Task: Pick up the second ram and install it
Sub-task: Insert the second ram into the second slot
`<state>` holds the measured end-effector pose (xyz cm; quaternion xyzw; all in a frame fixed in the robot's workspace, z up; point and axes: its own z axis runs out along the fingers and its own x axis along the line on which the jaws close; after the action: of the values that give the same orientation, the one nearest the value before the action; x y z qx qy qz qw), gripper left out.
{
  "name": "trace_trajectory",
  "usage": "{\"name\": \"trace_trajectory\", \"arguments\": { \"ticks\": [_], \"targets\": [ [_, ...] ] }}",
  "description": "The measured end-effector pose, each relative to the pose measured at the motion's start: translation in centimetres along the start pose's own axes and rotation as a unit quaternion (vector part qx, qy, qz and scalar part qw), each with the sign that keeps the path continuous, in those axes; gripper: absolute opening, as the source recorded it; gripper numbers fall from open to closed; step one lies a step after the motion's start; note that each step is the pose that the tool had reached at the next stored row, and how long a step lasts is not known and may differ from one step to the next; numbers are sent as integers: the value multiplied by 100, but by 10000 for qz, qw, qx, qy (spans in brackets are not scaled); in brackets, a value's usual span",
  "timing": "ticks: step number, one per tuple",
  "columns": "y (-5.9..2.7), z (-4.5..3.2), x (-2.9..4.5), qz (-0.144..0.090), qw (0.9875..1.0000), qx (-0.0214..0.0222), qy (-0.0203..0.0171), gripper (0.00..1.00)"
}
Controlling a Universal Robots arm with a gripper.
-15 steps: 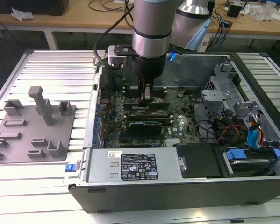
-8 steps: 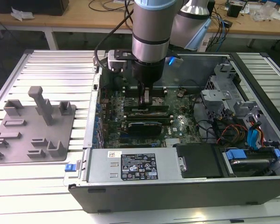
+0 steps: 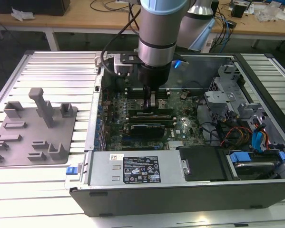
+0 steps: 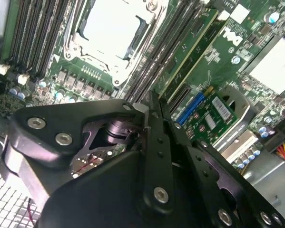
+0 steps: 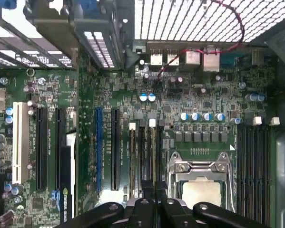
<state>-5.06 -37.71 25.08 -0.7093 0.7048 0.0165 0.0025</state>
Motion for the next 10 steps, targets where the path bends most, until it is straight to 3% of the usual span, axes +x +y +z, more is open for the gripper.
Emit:
{"name": "trace_trajectory", "arguments": {
  "ticks": [3,10],
  "targets": [
    [-2,57,2,66,10000,1,-1,10],
    [-23,69,2,110,9999,1,-2,10]
  ]
}}
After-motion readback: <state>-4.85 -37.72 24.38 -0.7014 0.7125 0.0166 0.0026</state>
